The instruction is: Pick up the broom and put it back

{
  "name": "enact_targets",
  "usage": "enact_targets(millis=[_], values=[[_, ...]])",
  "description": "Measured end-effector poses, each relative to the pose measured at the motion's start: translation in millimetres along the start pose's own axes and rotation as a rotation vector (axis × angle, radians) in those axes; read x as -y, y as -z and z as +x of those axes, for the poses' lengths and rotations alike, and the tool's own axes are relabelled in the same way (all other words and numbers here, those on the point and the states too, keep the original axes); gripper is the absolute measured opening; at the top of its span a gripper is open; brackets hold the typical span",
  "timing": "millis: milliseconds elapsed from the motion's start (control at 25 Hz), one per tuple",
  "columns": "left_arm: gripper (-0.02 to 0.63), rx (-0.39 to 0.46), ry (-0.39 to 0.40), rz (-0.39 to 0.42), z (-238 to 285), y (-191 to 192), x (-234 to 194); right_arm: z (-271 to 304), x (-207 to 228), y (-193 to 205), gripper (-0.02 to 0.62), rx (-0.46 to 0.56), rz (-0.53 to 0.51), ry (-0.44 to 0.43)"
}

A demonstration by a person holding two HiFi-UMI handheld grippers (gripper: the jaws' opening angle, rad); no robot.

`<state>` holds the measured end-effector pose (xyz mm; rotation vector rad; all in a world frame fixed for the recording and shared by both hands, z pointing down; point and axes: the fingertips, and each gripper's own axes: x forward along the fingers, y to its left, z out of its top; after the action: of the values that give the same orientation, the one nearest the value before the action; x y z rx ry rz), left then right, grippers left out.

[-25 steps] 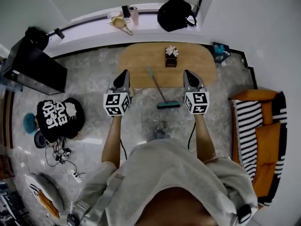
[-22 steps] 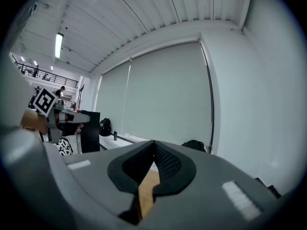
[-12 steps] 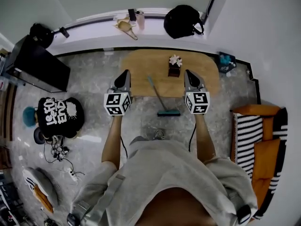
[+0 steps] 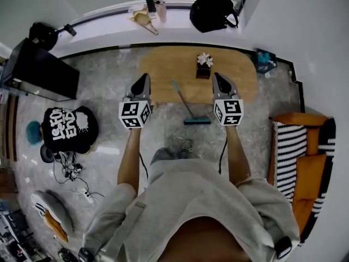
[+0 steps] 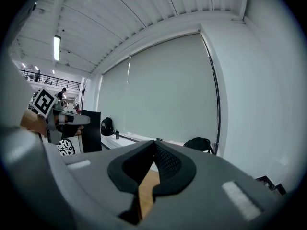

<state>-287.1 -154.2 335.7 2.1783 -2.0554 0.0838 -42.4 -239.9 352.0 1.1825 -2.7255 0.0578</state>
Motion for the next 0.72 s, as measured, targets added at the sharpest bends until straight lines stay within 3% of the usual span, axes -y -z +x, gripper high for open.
enact_targets(millis=[720], values=[[0.003, -0.086, 0.099, -0.049, 9.5, 56.5, -60.3, 42.5, -55.4, 38.0, 0.002, -0.092, 0.015, 0.068]])
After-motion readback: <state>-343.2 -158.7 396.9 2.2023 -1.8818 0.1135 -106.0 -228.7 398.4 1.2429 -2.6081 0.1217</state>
